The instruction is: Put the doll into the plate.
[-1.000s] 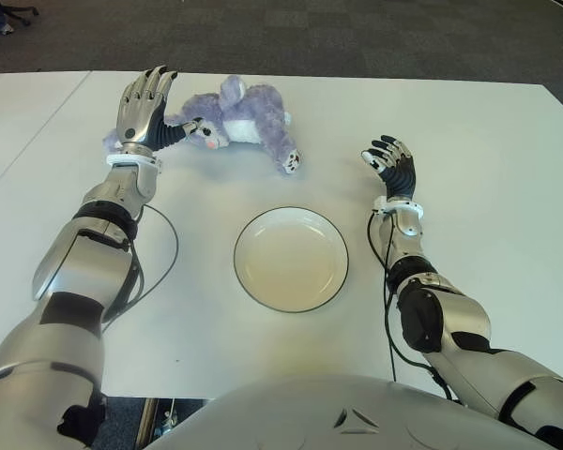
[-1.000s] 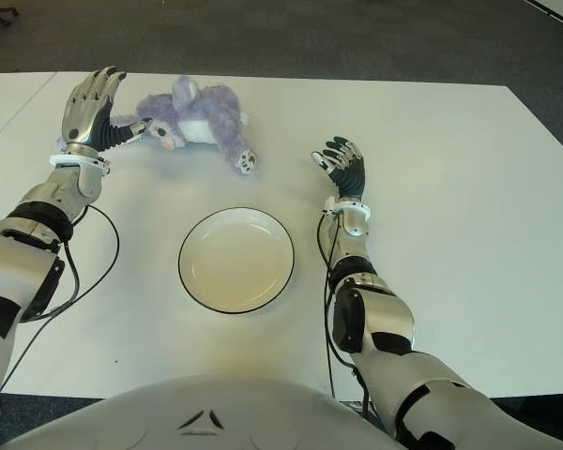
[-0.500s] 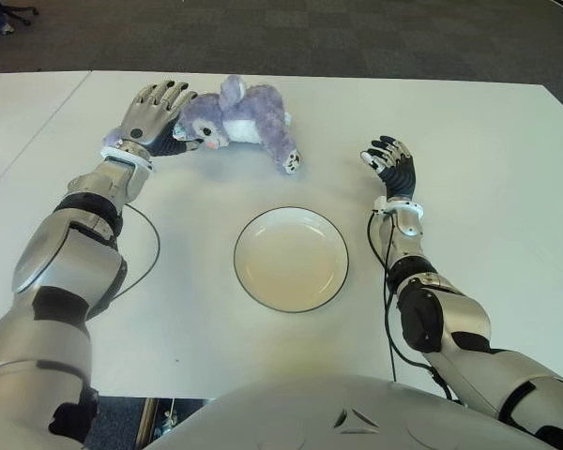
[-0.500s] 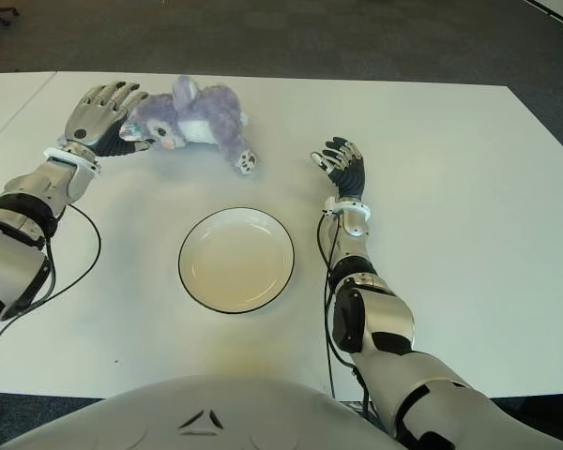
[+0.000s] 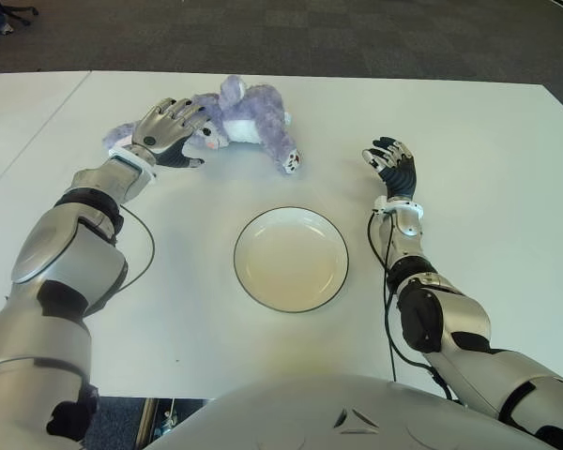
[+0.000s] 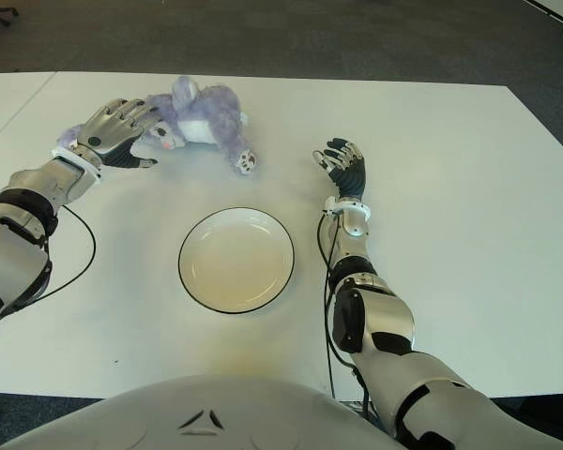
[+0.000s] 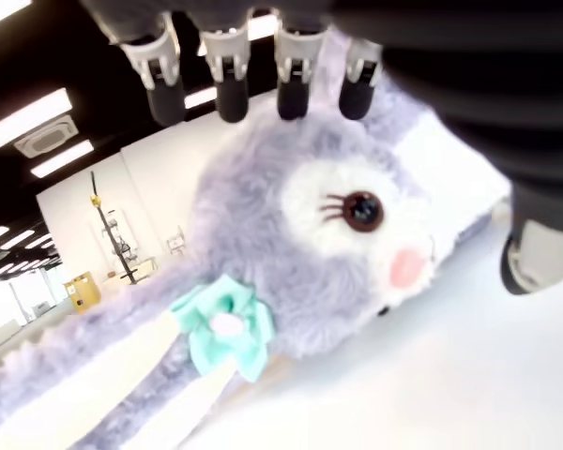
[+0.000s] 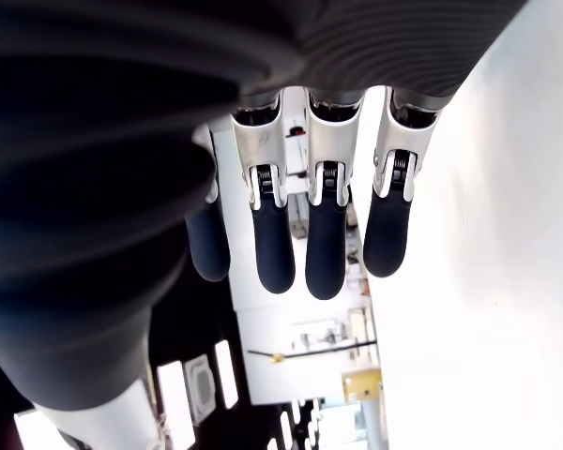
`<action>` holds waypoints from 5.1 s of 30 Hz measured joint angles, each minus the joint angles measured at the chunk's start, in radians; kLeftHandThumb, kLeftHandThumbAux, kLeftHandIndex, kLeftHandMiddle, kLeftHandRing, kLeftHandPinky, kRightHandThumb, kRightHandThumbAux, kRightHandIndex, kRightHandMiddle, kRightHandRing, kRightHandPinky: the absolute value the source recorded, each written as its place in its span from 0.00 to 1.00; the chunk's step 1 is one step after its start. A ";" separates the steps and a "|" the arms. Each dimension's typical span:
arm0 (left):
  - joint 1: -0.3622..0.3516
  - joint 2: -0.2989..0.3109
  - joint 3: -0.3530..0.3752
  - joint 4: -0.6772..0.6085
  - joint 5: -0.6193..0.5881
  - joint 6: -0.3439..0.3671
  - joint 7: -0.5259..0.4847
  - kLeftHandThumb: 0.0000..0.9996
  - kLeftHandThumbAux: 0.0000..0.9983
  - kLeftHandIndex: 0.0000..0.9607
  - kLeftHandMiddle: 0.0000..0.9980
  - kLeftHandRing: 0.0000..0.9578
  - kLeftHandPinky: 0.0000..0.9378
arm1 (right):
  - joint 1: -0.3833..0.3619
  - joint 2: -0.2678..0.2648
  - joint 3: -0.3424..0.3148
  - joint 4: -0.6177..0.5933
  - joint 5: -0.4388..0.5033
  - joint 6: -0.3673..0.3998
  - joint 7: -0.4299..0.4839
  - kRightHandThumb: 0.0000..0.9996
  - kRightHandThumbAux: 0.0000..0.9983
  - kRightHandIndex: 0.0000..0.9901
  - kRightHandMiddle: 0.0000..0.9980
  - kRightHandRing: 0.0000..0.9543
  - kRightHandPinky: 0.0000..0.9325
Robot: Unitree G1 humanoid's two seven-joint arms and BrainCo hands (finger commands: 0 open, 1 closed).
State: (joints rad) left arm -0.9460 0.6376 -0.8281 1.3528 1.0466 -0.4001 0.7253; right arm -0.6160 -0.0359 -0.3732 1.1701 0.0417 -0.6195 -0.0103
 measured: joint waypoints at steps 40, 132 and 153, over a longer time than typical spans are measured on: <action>-0.087 -0.156 -0.005 0.035 -0.028 0.174 -0.231 0.00 0.56 0.00 0.00 0.00 0.00 | 0.000 -0.004 0.003 0.002 -0.002 -0.003 -0.016 0.17 0.86 0.29 0.32 0.34 0.37; 0.537 0.813 0.680 -1.200 -1.438 -0.376 -1.866 0.27 0.26 0.00 0.00 0.00 0.01 | 0.004 -0.018 0.026 -0.001 -0.009 -0.006 -0.040 0.14 0.85 0.29 0.31 0.33 0.34; -0.007 0.160 0.392 -0.609 -0.789 -0.160 -0.968 0.44 0.29 0.00 0.00 0.00 0.00 | -0.004 -0.019 0.036 0.000 -0.006 -0.007 -0.033 0.17 0.83 0.32 0.32 0.34 0.36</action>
State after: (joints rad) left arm -0.9528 0.7978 -0.4359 0.7441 0.2578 -0.5601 -0.2422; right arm -0.6198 -0.0553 -0.3367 1.1704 0.0362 -0.6260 -0.0437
